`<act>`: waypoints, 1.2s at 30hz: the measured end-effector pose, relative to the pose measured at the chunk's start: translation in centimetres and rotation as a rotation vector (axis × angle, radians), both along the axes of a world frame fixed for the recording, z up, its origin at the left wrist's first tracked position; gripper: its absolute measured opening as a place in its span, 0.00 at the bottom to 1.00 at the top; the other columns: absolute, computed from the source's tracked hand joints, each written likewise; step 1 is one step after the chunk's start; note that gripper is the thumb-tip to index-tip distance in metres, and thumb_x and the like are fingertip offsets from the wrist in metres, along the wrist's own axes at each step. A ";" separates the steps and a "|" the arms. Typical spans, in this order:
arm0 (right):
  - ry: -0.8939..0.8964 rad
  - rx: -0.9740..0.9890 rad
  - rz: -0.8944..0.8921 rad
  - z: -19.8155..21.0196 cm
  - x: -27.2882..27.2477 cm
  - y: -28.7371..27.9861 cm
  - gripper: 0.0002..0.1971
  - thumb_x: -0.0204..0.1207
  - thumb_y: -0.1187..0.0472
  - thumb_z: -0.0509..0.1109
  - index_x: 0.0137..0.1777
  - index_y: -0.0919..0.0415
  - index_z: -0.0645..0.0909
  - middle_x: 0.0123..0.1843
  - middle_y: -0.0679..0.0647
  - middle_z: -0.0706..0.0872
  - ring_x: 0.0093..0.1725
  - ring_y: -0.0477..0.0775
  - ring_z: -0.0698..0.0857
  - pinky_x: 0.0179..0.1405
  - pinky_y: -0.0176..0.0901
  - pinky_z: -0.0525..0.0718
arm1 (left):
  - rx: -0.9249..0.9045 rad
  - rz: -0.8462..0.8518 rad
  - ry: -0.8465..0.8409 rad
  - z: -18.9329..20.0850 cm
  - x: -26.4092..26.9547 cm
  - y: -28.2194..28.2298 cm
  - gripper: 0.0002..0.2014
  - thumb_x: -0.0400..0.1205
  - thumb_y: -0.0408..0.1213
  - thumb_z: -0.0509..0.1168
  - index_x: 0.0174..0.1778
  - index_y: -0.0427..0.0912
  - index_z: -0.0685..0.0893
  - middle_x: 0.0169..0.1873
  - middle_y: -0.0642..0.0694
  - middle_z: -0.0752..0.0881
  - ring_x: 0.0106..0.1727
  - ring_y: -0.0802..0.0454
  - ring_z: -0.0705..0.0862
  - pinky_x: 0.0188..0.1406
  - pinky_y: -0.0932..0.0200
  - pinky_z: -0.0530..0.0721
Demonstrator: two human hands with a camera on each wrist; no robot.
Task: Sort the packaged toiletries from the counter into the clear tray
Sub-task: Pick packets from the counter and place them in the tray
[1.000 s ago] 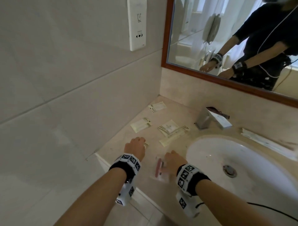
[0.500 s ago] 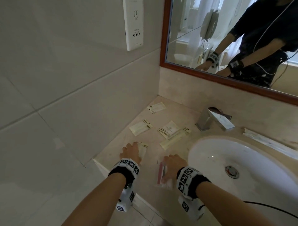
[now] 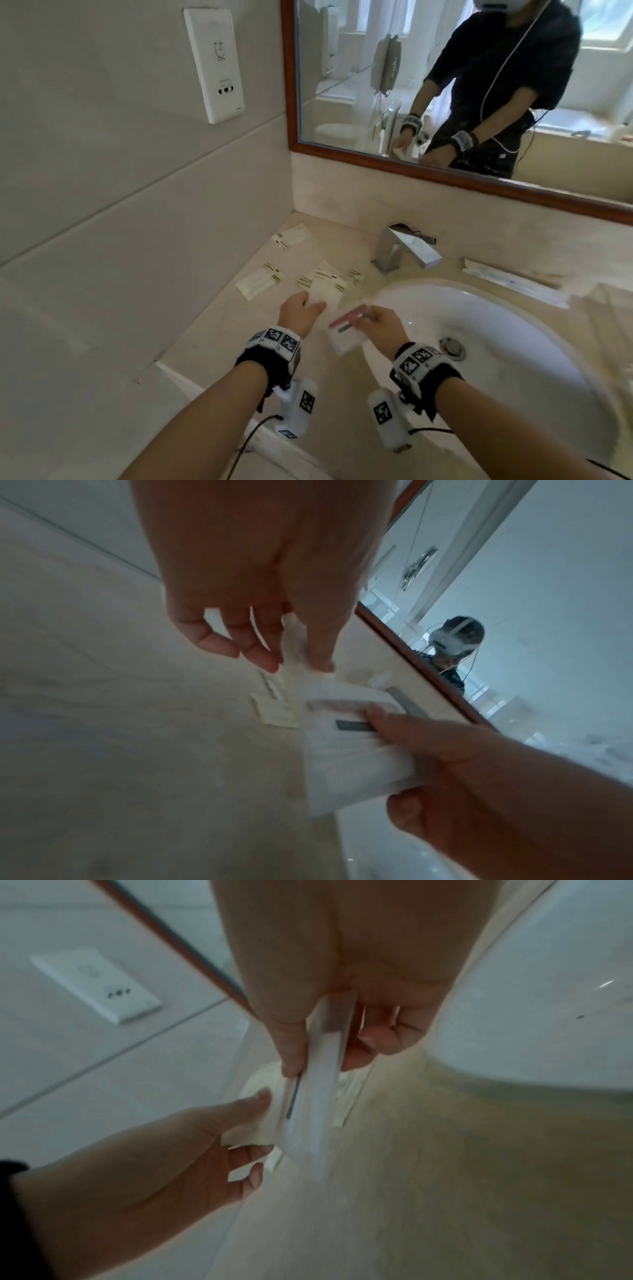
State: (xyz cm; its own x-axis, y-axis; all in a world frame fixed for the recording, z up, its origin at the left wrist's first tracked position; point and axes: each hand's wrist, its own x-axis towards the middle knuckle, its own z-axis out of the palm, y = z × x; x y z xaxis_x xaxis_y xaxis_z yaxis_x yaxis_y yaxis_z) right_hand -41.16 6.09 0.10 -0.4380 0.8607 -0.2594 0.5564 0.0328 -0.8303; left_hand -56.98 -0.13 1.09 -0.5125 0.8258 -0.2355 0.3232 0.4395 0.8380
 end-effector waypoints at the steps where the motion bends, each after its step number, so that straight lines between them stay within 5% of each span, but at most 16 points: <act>1: 0.030 0.020 -0.043 0.2 1.5 0.6 0.09 0.78 0.58 0.70 0.47 0.63 0.87 0.47 0.58 0.90 0.50 0.59 0.87 0.52 0.49 0.85 | 0.020 -0.025 -0.003 0.4 1.1 0.7 0.14 0.81 0.38 0.66 0.57 0.30 0.84 0.54 0.35 0.87 0.57 0.39 0.85 0.49 0.59 0.77; 5: 0.113 0.068 -0.219 1.2 8.3 2.3 0.07 0.78 0.62 0.70 0.45 0.65 0.87 0.39 0.57 0.89 0.37 0.50 0.86 0.40 0.43 0.83 | 0.066 -0.178 0.039 1.2 5.9 3.3 0.08 0.81 0.38 0.66 0.46 0.36 0.82 0.40 0.41 0.83 0.42 0.49 0.80 0.39 0.59 0.74; 7: 0.126 0.068 -0.302 1.7 12.2 2.9 0.06 0.79 0.64 0.70 0.44 0.65 0.86 0.33 0.57 0.86 0.26 0.43 0.81 0.27 0.36 0.76 | 0.079 -0.235 0.013 1.4 9.0 4.5 0.11 0.81 0.38 0.67 0.50 0.33 0.84 0.45 0.37 0.86 0.45 0.47 0.82 0.42 0.59 0.75; 9: 0.137 0.056 -0.381 1.8 16.3 3.5 0.06 0.79 0.64 0.69 0.45 0.67 0.85 0.34 0.60 0.87 0.27 0.47 0.80 0.24 0.34 0.76 | 0.092 -0.274 0.009 1.7 12.5 5.6 0.14 0.80 0.39 0.68 0.50 0.29 0.84 0.46 0.33 0.86 0.49 0.41 0.83 0.46 0.55 0.77; 12: 0.113 0.080 -0.443 2.3 22.8 3.8 0.06 0.79 0.62 0.69 0.42 0.62 0.83 0.29 0.48 0.82 0.32 0.51 0.81 0.26 0.28 0.76 | 0.094 -0.359 0.000 2.3 18.3 6.9 0.13 0.80 0.38 0.69 0.44 0.28 0.83 0.43 0.34 0.85 0.51 0.38 0.83 0.48 0.51 0.78; 14: 0.084 0.079 -0.497 2.2 27.0 4.1 0.07 0.78 0.61 0.70 0.40 0.62 0.83 0.29 0.49 0.82 0.33 0.53 0.82 0.24 0.23 0.75 | 0.095 -0.424 0.024 2.5 22.0 7.8 0.13 0.79 0.37 0.69 0.31 0.39 0.79 0.30 0.44 0.79 0.38 0.45 0.78 0.36 0.58 0.73; 17: 0.086 0.079 -0.587 1.8 33.0 4.6 0.10 0.75 0.61 0.74 0.46 0.70 0.87 0.42 0.64 0.90 0.45 0.64 0.88 0.49 0.47 0.87 | 0.099 -0.488 0.056 2.5 27.5 9.3 0.19 0.79 0.36 0.69 0.25 0.40 0.70 0.23 0.47 0.69 0.27 0.53 0.69 0.23 0.68 0.63; 19: 0.106 0.067 -0.633 1.9 36.6 4.7 0.10 0.76 0.64 0.73 0.49 0.73 0.86 0.46 0.68 0.89 0.47 0.65 0.88 0.49 0.55 0.87 | 0.091 -0.532 0.063 2.3 31.1 10.2 0.19 0.79 0.37 0.70 0.25 0.41 0.71 0.23 0.48 0.70 0.28 0.52 0.69 0.24 0.68 0.64; 22: 0.108 0.064 -0.683 1.9 41.6 4.6 0.07 0.77 0.66 0.72 0.50 0.71 0.86 0.44 0.63 0.88 0.43 0.58 0.86 0.40 0.43 0.84 | 0.080 -0.601 0.081 2.0 36.1 11.2 0.11 0.77 0.38 0.71 0.33 0.37 0.81 0.29 0.43 0.78 0.35 0.50 0.74 0.34 0.59 0.68; 26: 0.077 0.083 -0.699 2.0 47.6 4.7 0.07 0.77 0.70 0.69 0.39 0.65 0.85 0.36 0.52 0.88 0.37 0.48 0.90 0.30 0.28 0.83 | 0.112 -0.647 0.052 1.5 42.0 12.2 0.13 0.76 0.36 0.72 0.55 0.35 0.87 0.50 0.39 0.89 0.45 0.50 0.81 0.44 0.63 0.73; 28: 0.063 0.084 -0.742 1.8 50.1 4.9 0.03 0.77 0.71 0.69 0.48 0.70 0.82 0.40 0.54 0.87 0.44 0.55 0.88 0.35 0.30 0.81 | 0.115 -0.658 0.043 1.3 44.4 12.7 0.14 0.77 0.35 0.71 0.58 0.36 0.85 0.52 0.41 0.88 0.48 0.50 0.81 0.46 0.63 0.74; 32: 0.021 0.070 -0.804 1.3 54.3 5.4 0.13 0.75 0.70 0.67 0.60 0.64 0.77 0.56 0.63 0.87 0.55 0.60 0.85 0.50 0.44 0.80 | 0.115 -0.666 0.051 0.5 48.0 13.8 0.15 0.79 0.34 0.68 0.62 0.36 0.82 0.58 0.40 0.86 0.57 0.45 0.83 0.50 0.64 0.75; 36: -0.023 0.002 -0.740 0.8 57.4 4.9 0.15 0.75 0.70 0.66 0.60 0.59 0.71 0.47 0.54 0.90 0.46 0.51 0.88 0.46 0.40 0.83 | 0.091 -0.703 0.077 -0.2 51.1 14.4 0.13 0.81 0.33 0.65 0.60 0.35 0.83 0.57 0.39 0.85 0.54 0.46 0.82 0.49 0.64 0.76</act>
